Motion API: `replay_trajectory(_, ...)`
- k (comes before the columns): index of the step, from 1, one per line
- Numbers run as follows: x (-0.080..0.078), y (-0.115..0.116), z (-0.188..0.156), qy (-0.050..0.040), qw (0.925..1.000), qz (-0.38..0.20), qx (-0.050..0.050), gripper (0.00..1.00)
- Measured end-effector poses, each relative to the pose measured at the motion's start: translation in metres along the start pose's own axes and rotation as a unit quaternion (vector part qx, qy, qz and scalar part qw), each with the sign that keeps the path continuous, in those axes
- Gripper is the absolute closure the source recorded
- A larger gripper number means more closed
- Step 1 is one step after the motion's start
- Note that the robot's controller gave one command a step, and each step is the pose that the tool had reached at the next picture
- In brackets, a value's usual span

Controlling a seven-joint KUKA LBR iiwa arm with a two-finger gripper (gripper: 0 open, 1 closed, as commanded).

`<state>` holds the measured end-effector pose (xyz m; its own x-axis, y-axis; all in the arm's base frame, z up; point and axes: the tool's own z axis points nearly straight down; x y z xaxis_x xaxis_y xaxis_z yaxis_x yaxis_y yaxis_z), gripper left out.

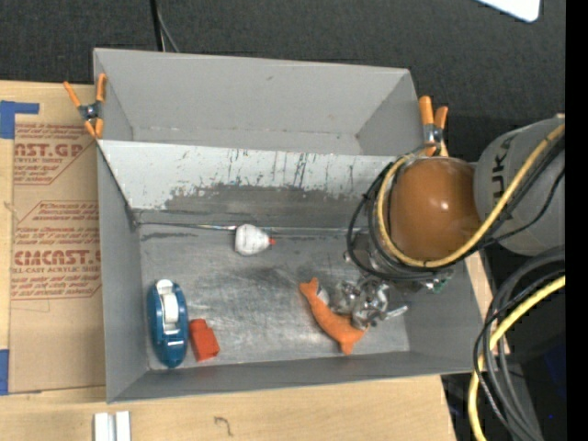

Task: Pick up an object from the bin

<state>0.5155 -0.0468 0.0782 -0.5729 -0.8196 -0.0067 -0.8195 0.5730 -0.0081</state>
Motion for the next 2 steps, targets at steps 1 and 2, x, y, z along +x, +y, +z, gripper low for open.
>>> replay_trajectory(1,0.018,0.008,-0.043,0.0025,0.9997,-0.022,-0.007,1.0)
replay_trajectory(2,-0.011,0.029,-0.047,0.0006,0.9981,-0.062,-0.001,1.0)
